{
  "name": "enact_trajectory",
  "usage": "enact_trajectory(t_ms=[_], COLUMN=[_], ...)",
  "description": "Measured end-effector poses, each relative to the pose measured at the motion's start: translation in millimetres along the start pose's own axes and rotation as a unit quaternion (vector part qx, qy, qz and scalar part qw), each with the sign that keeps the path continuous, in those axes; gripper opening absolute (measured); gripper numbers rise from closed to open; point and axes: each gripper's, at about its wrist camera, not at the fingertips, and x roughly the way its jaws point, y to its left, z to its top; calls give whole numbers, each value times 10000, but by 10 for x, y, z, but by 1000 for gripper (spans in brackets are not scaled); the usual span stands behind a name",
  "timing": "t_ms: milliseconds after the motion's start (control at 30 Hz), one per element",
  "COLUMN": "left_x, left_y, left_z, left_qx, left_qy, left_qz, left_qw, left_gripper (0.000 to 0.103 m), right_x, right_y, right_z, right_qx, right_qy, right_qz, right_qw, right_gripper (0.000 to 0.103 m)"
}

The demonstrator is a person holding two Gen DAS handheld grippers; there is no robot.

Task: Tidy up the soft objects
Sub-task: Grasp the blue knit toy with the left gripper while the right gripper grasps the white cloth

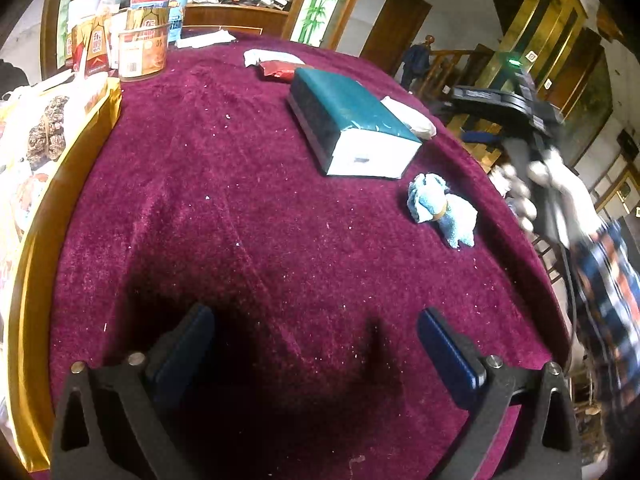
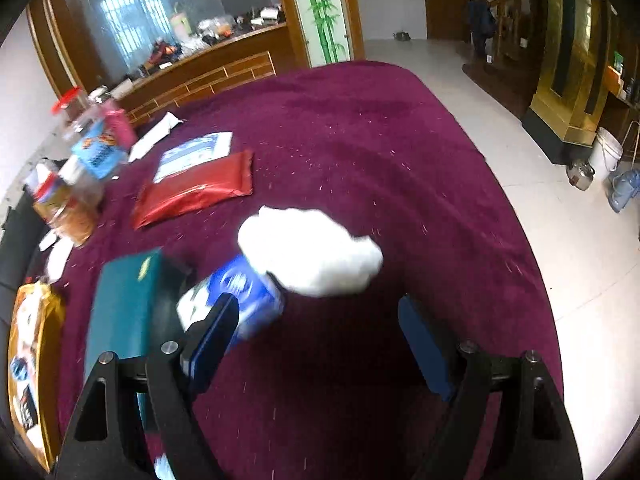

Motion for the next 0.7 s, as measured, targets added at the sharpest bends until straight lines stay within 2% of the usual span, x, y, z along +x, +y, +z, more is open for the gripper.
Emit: enact_trajectory(t_ms=[167,200,233,300,333,400,467,567,700], left_x=[2,2,4,-9,-46,-118,-129,23,290], left_y=[-35,-45,-63,-83,-109,-220,-383,-576,-825], left_z=[-12,-15,-8,32,78,168,284,424,523], left_qx=[187,230,279,237,183,328,516,487,436], left_qy=[19,52,122,264,234,26,-105,-4,132], left_qz=[38,71,105,-58,-256,-288,-318,-409,-370], left_qw=[9998,9997,9995,9994,9992,9990,9981,9980,9983], left_gripper=[102,102,102,102,102,102,102,102,102], right_x=[534,558,532,468,423,245,33,-246,-453], right_y=[-10,-29,-40,-100,-175,-349,-450,-570,-722], right_z=[194,180,162,115,83,-19,-157,-404,-707], right_qx=[145,220,244,266,359,608,640,725,1012], right_qy=[565,552,474,411,426,281,54,-214,-444], right_qz=[83,174,192,183,259,513,584,859,1472], right_qw=[9983,9981,9984,9986,9981,9964,9962,9934,9829], right_gripper=[81,79,74,27,23,21,21,21,21])
